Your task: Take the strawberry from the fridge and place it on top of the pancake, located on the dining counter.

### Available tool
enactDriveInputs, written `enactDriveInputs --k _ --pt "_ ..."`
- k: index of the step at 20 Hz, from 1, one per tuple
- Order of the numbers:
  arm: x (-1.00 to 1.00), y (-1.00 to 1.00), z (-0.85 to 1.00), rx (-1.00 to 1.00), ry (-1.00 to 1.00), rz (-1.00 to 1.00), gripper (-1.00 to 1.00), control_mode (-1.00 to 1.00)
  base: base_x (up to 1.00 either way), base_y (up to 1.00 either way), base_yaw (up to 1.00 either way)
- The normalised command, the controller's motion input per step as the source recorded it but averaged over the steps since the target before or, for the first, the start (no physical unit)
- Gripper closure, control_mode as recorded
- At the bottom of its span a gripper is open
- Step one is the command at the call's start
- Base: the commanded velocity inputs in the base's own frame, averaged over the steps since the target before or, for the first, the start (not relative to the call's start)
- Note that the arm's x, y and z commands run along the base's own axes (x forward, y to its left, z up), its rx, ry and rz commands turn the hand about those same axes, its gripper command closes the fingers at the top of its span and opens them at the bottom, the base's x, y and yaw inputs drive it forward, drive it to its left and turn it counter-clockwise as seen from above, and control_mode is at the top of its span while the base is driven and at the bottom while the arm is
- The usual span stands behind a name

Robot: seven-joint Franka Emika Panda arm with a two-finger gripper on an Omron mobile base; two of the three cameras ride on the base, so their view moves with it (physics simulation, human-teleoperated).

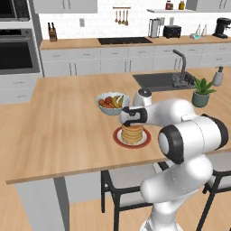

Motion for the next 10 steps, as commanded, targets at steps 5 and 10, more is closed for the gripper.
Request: enactDriveInputs --k 5,10 --pt "0.00 -0.03 -0.18 0.00 0.00 0.00 1.00 -1.00 0.00 0.00 0.00" --pt "0.00 0.00 -0.22 0.00 0.00 0.00 1.00 -1.00 0.00 0.00 0.00"
